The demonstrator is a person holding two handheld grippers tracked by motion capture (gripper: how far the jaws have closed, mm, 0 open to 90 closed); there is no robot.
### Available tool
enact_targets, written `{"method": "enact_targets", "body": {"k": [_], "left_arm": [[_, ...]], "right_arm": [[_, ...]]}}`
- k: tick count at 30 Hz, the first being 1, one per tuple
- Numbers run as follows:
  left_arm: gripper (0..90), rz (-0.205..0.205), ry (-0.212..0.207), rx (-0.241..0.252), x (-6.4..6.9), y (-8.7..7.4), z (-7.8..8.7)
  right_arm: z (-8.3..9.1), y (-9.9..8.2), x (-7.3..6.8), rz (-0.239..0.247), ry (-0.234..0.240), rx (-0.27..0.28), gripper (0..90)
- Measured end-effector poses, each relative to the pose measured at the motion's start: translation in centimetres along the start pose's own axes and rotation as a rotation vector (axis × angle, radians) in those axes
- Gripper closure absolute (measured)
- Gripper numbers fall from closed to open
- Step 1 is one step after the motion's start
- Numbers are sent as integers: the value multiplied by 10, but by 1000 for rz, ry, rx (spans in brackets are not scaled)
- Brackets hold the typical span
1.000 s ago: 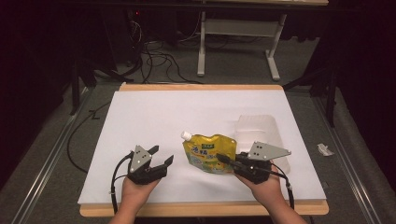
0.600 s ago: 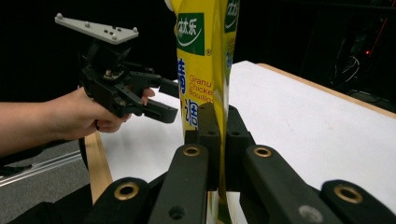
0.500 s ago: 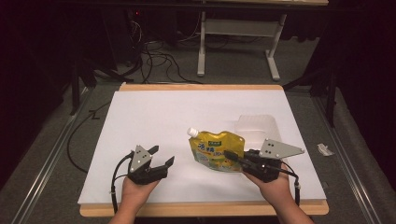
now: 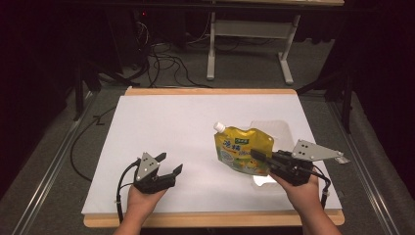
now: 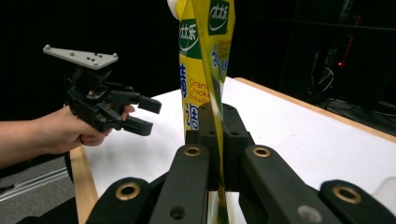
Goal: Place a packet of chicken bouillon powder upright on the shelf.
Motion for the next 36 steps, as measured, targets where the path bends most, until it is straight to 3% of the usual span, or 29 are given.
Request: {"method": "enact_targets", "body": {"k": [14, 29, 36], "left_arm": [[297, -5, -7, -1, 0, 0, 0], [297, -13, -11, -12, 1, -2, -1], [297, -16, -13, -16, 2, -2, -2]], "right_arm": [[30, -3, 34, -33, -81, 21, 900], [60, -12, 53, -70, -133, 33, 900], [72, -14, 57, -62, -135, 46, 900]]}}
Point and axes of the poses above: each handheld gripper's, and its own axes: z roughly backward along the jaws, y roughly out of its top, x roughly to its right, the point moved 9 cm from there along -z, roughly forward along the jaws
